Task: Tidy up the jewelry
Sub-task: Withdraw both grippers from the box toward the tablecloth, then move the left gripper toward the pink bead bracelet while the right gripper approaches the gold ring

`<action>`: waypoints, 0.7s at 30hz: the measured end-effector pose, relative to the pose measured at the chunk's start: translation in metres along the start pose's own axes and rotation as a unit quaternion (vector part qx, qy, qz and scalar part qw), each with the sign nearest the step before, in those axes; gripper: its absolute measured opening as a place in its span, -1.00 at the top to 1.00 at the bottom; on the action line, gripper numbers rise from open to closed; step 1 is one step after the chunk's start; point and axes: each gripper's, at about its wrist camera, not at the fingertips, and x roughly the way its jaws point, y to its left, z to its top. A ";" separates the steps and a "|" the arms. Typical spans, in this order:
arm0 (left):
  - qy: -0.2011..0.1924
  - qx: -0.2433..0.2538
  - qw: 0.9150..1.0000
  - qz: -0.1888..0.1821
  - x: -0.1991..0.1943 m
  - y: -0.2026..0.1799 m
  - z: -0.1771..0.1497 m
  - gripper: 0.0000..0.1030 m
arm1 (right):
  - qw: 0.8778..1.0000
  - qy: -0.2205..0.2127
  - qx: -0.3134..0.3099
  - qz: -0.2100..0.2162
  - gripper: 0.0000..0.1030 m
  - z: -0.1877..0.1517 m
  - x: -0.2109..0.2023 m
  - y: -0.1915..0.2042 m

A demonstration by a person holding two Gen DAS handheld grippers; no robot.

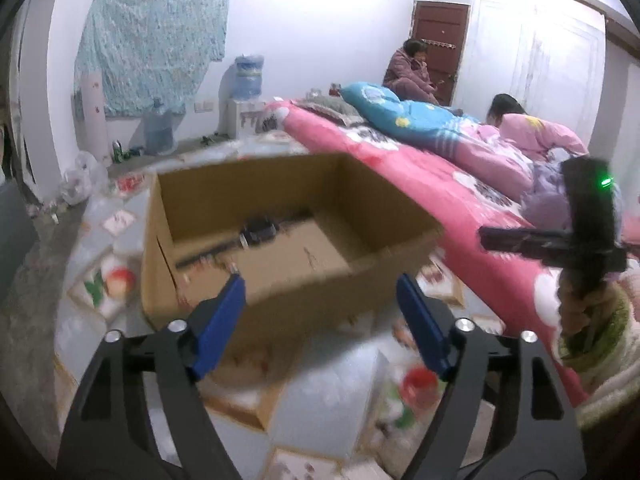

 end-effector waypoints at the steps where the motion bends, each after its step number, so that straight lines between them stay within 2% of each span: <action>1: 0.006 -0.001 1.000 -0.001 0.000 -0.003 -0.010 -0.57 | 1.000 0.013 0.002 -0.003 0.48 -0.007 0.007 0.000; 5: 0.035 -0.007 0.999 0.022 0.010 -0.008 -0.041 -0.62 | 0.997 0.076 0.001 -0.026 0.48 -0.034 0.045 0.005; 10: 0.083 -0.010 0.995 0.060 0.035 -0.004 -0.076 -0.62 | 0.990 0.120 -0.043 -0.065 0.51 -0.045 0.076 0.016; 12: 0.096 -0.003 0.993 0.070 0.040 -0.004 -0.087 -0.62 | 0.983 0.144 -0.065 -0.088 0.76 -0.050 0.089 0.021; 16: 0.096 -0.003 0.993 0.066 0.040 -0.003 -0.094 -0.62 | 0.982 0.144 -0.072 -0.097 0.81 -0.046 0.089 0.025; 21: 0.093 -0.007 0.994 0.055 0.040 0.006 -0.099 -0.62 | 0.987 0.123 -0.067 -0.083 0.81 -0.025 0.078 0.041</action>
